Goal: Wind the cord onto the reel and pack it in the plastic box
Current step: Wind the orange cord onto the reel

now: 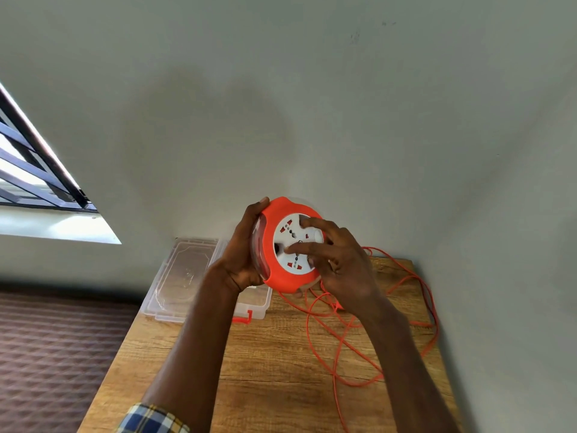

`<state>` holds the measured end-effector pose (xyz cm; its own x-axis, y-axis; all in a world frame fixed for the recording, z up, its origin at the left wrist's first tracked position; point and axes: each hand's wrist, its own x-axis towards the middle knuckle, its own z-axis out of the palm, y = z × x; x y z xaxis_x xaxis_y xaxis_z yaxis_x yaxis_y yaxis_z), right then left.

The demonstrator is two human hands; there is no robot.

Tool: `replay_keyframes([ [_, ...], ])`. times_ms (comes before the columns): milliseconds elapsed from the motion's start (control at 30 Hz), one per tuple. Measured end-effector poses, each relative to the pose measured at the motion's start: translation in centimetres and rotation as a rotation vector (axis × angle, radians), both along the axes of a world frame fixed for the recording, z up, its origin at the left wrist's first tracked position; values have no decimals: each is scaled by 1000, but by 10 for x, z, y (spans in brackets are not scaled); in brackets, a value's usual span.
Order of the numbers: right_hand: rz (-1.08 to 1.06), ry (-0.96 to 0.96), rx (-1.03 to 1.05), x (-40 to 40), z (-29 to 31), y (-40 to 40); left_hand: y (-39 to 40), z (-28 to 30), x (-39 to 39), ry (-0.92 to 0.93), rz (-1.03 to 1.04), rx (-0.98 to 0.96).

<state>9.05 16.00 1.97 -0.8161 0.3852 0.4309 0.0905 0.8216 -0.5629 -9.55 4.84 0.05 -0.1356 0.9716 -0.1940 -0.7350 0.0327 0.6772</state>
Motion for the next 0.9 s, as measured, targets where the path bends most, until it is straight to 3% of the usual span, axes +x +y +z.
replay_keyframes([
  [300,-152,0,94,-5,2,-7,1,7,5,-3,33,1],
  [567,-517,24,-154,-22,7,-30,8,11,15,71,55,-51],
  [733,-365,119,-30,-8,9,-18,8,15,13,59,56,-41],
  [900,-52,-1,11,1,2,0,3,12,8,26,48,-35],
])
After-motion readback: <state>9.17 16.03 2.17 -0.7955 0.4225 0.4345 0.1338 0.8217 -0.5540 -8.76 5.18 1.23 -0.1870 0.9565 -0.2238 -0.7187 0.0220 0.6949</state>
